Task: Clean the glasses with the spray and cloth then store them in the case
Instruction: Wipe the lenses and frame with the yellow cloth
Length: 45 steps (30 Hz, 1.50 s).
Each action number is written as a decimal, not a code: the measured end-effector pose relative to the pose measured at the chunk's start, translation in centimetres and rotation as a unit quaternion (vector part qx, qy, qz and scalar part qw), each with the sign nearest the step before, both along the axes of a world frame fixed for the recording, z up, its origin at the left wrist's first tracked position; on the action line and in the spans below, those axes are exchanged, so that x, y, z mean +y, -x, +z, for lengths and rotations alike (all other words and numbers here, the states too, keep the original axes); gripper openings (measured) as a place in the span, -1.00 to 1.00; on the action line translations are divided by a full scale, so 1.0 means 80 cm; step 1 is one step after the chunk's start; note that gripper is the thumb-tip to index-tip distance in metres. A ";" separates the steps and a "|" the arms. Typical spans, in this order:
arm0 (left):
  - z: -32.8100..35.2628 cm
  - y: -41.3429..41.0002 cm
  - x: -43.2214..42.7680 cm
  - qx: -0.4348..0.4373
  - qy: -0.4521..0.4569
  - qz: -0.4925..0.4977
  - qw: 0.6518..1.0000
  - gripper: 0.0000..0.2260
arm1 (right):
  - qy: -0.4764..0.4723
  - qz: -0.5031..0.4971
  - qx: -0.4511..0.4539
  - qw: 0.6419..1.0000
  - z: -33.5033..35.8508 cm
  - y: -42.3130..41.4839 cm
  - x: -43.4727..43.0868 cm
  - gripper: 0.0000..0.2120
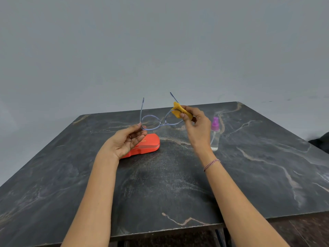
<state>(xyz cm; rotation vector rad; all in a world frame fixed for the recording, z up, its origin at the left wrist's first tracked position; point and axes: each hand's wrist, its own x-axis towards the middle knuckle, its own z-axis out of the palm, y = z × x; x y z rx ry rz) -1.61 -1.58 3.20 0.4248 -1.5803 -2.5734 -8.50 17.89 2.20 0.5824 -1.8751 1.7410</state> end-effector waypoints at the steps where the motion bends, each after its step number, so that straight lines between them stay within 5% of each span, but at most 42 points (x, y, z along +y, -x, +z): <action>1: -0.002 0.001 0.000 0.000 0.000 0.003 1.000 -0.65 | -0.008 -0.008 0.011 1.000 0.000 -0.001 0.000 -0.81; 14: -0.002 0.007 0.014 0.036 0.006 0.056 0.998 -0.87 | -0.119 -0.120 0.199 0.965 0.033 0.007 -0.008 -0.85; 27: -0.003 0.011 0.034 0.068 0.028 0.103 0.992 -0.95 | -0.048 -0.041 0.122 0.991 0.004 0.002 -0.024 -0.88; 45: -0.005 0.008 0.044 0.087 0.037 0.119 0.988 -0.90 | -0.255 0.010 0.298 0.920 -0.020 -0.011 -0.057 -0.71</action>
